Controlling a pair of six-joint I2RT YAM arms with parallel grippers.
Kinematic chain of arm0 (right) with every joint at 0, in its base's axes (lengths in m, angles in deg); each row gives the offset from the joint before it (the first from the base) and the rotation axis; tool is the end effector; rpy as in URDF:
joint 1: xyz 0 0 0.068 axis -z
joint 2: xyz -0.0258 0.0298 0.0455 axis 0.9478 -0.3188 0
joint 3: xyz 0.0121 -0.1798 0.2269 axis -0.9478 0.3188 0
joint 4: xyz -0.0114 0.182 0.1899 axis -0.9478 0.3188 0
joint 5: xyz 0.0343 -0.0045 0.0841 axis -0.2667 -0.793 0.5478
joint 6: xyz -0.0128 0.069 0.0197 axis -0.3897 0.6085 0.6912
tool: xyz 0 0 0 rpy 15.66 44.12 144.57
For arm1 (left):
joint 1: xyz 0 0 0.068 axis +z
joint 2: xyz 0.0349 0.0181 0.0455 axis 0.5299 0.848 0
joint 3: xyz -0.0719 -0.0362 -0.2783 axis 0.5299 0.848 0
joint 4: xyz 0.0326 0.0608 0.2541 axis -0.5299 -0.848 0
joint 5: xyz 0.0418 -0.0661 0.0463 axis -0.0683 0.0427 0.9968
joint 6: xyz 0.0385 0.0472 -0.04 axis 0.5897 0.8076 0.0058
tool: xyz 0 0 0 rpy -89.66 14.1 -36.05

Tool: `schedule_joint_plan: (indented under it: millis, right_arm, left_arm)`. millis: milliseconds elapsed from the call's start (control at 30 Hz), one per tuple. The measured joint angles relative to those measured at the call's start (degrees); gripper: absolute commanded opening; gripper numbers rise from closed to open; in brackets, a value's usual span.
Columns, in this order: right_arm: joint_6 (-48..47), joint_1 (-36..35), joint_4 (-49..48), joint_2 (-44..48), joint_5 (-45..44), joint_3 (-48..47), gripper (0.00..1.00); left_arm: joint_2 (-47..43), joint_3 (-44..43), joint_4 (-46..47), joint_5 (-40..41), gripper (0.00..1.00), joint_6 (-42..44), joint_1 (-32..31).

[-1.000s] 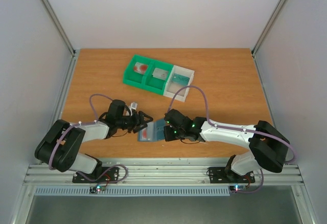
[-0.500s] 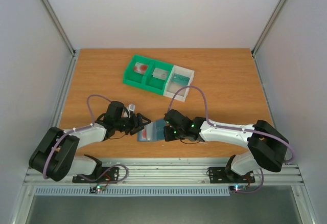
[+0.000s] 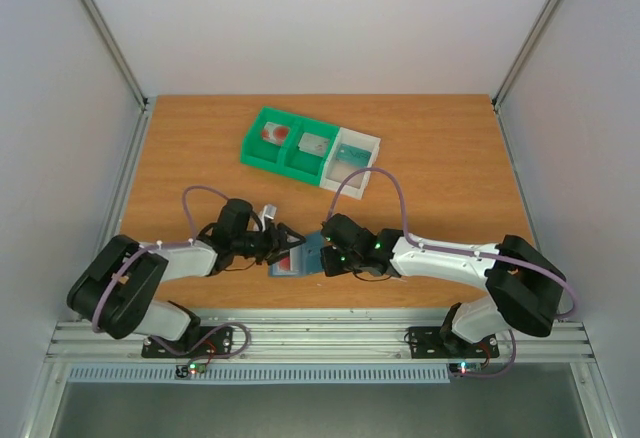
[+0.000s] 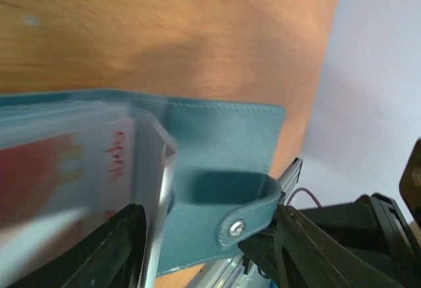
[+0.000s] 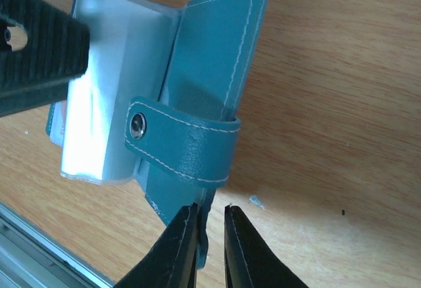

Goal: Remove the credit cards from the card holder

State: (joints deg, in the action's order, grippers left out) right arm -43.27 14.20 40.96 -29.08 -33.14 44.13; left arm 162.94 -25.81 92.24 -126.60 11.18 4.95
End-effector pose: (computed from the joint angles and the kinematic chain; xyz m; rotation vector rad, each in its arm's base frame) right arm 0.1548 0.2427 0.1726 -1.0039 2.4508 0.4673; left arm 0.2011 -0.1471 0.1312 -0.3063 2.5821 -1.5080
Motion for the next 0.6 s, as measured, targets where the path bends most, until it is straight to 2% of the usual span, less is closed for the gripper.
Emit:
schedule_joint_plan:
  millis: [300,400,600]
  right_arm:
    - [-0.1,0.0,3.0,6.0,-1.0,0.0,0.26]
    - [0.2,-0.2,2.4,6.9,0.0,0.0,0.26]
    - [1.1,-1.8,0.9,5.8,1.8,0.0,0.2]
  left_arm:
    - [4.3,-2.4,3.6,0.0,0.41,-2.2,-4.7]
    - [5.7,-2.7,4.8,0.0,0.39,-2.6,-4.8]
    - [7.2,-3.3,5.4,0.2,0.26,-2.6,-4.9]
